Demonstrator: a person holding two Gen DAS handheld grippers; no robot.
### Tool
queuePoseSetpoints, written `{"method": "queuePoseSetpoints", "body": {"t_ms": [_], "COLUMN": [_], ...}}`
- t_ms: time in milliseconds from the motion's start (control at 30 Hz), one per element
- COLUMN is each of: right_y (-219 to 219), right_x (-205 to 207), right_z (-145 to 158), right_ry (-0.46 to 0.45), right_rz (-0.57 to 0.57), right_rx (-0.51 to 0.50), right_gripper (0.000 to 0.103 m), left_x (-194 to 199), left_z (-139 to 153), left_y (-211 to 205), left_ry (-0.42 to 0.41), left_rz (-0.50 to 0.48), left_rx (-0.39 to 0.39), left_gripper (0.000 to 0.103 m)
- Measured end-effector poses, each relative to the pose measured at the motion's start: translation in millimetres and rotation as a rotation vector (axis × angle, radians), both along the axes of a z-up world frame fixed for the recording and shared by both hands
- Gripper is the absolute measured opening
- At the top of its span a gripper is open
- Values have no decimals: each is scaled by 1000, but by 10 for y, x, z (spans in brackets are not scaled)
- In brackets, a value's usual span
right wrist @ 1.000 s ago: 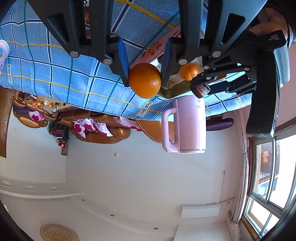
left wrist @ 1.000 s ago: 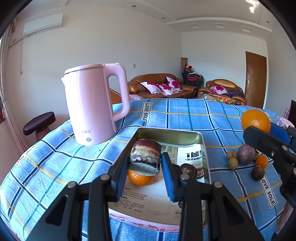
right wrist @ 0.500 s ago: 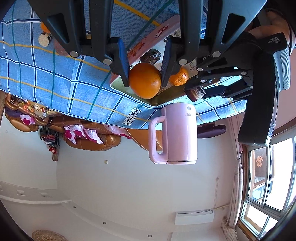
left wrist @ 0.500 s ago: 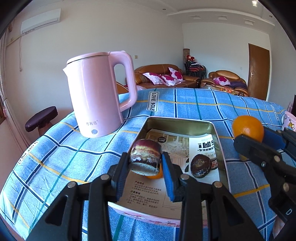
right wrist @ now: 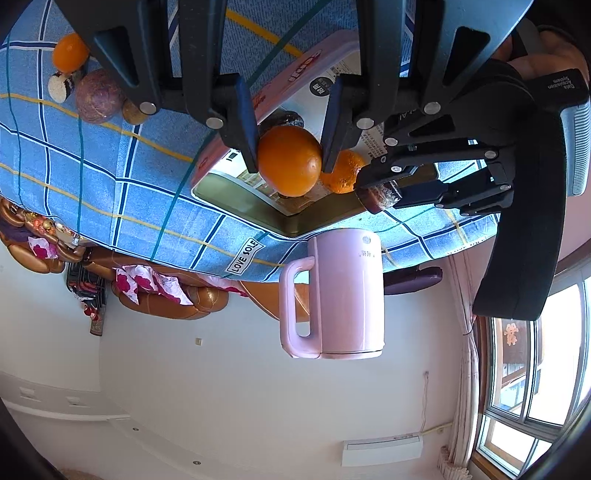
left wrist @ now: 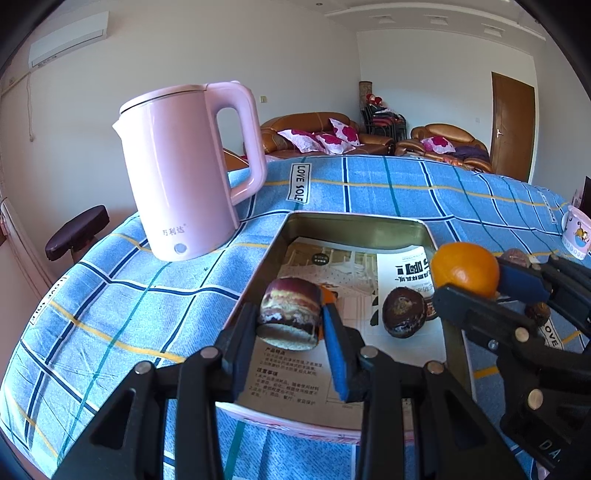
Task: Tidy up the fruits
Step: 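Lower the bread roll into the box with the left tool while the right tool releases the orange into it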
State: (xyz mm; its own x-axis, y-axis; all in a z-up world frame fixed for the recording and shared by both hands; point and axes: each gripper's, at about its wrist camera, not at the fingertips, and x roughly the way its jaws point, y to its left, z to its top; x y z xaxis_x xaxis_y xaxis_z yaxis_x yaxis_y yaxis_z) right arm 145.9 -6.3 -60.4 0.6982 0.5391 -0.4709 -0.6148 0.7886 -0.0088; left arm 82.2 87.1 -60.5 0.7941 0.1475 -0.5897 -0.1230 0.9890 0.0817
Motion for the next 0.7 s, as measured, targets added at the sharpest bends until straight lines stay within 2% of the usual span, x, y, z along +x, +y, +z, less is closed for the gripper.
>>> {"method": "queuePoseSetpoints", "body": {"t_ms": [700], "right_y": [155], "right_x": [192], "right_z": [-160], "right_ry": [156], "right_rz": [55], "right_rx": [-58], "right_gripper": [35], "left_x": [93], "left_z": [-80], "left_y": [45], "left_ry": [64], "left_rz": [-6], "left_rx": [-29], "left_gripper": [36]}}
